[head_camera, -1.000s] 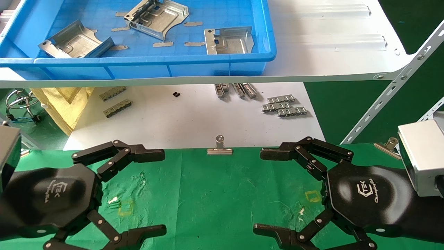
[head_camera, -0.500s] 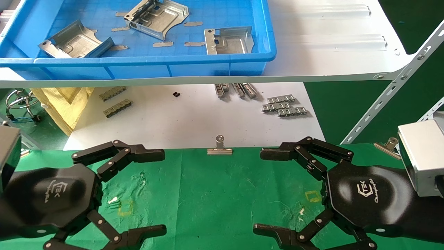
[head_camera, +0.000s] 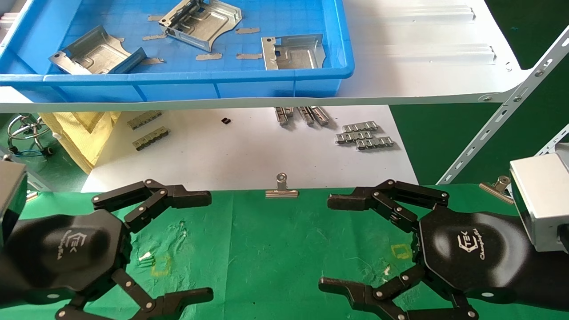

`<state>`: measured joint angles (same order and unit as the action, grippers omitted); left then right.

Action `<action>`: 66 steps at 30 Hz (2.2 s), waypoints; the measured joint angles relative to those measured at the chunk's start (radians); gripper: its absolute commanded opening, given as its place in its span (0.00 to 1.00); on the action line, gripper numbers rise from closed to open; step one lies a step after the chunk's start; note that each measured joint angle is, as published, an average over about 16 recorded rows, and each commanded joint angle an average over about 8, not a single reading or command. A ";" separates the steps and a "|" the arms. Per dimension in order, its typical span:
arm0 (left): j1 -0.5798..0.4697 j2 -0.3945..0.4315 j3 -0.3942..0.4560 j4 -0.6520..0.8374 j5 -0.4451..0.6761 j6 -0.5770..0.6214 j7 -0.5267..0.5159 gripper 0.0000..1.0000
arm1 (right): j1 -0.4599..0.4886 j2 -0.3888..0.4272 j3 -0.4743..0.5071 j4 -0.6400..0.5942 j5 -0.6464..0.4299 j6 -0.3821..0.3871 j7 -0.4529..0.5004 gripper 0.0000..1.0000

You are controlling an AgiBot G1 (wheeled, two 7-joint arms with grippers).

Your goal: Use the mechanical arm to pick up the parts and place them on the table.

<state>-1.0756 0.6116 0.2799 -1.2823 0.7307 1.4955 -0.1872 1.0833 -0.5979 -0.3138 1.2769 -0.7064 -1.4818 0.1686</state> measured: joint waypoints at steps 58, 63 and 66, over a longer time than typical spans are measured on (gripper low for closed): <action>-1.021 0.650 0.315 1.272 0.722 -0.734 0.023 0.00 | 0.001 0.000 -0.002 -0.001 0.001 0.000 -0.001 0.00; -1.021 0.652 0.315 1.279 0.723 -0.736 0.020 0.00 | 0.001 0.001 -0.002 -0.001 0.001 0.000 -0.001 0.00; -1.021 0.653 0.316 1.281 0.724 -0.734 0.018 0.00 | 0.001 0.001 -0.002 -0.001 0.001 0.000 -0.001 0.07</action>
<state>-2.0969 1.2645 0.5958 -0.0015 1.4548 0.7617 -0.1689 1.0841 -0.5973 -0.3159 1.2762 -0.7052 -1.4814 0.1675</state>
